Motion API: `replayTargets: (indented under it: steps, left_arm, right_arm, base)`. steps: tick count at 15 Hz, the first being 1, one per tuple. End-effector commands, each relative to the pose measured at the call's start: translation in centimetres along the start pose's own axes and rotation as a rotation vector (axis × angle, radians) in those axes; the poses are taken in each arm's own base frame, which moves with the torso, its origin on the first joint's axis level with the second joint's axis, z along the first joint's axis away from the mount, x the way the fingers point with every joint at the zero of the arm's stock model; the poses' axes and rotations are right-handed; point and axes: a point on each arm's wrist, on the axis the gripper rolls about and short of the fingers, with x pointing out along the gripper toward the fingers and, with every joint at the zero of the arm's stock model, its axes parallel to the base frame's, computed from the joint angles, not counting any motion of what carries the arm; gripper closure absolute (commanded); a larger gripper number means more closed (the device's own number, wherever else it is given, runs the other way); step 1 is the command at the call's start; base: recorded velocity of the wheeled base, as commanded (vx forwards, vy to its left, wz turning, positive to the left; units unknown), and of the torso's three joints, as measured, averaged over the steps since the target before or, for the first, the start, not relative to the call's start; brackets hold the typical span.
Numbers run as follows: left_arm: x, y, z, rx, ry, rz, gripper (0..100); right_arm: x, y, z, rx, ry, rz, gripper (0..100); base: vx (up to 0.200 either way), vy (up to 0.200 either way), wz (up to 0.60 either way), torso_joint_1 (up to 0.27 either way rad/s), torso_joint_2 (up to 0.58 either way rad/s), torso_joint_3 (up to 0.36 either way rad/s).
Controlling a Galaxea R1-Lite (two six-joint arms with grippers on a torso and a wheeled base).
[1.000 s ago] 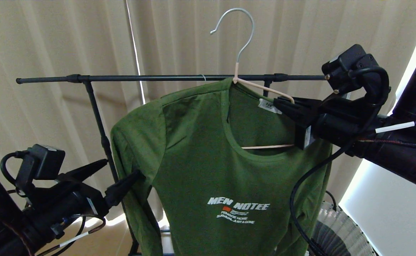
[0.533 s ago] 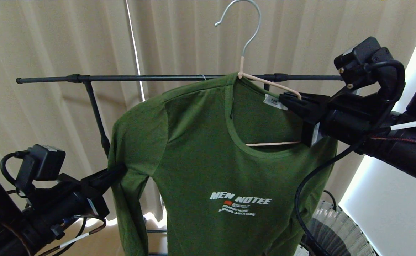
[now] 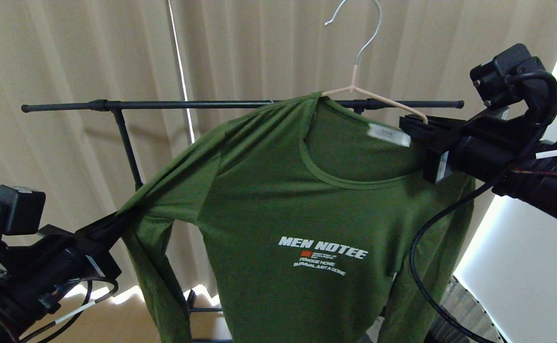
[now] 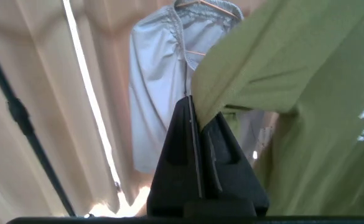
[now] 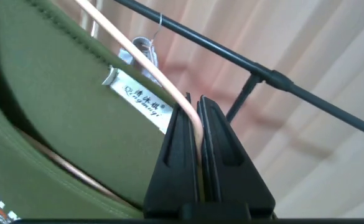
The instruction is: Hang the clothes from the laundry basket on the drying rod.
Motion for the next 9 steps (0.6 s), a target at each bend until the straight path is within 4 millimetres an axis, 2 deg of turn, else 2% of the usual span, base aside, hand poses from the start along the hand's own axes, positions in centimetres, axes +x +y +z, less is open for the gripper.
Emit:
replayTargets:
  steps: [1, 2, 3, 6, 9]
  left_arm:
    - [-0.1, 0.1, 0.2, 0.000, -0.009, 0.008, 100]
    - [-0.1, 0.2, 0.2, 0.000, -0.009, 0.014, 100]
    - [-0.1, 0.4, 0.2, 0.002, -0.011, 0.023, 0]
    - [-0.8, 0.2, 0.9, 0.009, -0.051, 0.018, 0]
    - [-2.1, -0.1, 2.3, 0.026, -0.127, 0.016, 0]
  right_arm:
    - [0.0, -0.1, 0.0, -0.001, 0.000, -0.004, 100]
    - [0.0, -0.1, 0.1, 0.000, -0.001, -0.006, 100]
    - [-0.1, -0.1, 0.1, 0.000, -0.003, -0.006, 100]
    - [-0.4, -0.3, 0.0, -0.004, 0.010, -0.012, 100]
    - [-1.4, -1.3, -0.3, -0.013, 0.098, -0.033, 100]
  base:
    - [0.000, 0.000, 0.00, 0.000, 0.00, 0.000]
    - [0.000, 0.000, 0.00, 0.000, 0.00, 0.000]
    - [0.000, 0.000, 0.00, 0.000, 0.00, 0.000]
    - [0.000, 0.000, 0.00, 0.000, 0.00, 0.000]
    - [0.000, 0.000, 0.00, 0.000, 0.00, 0.000]
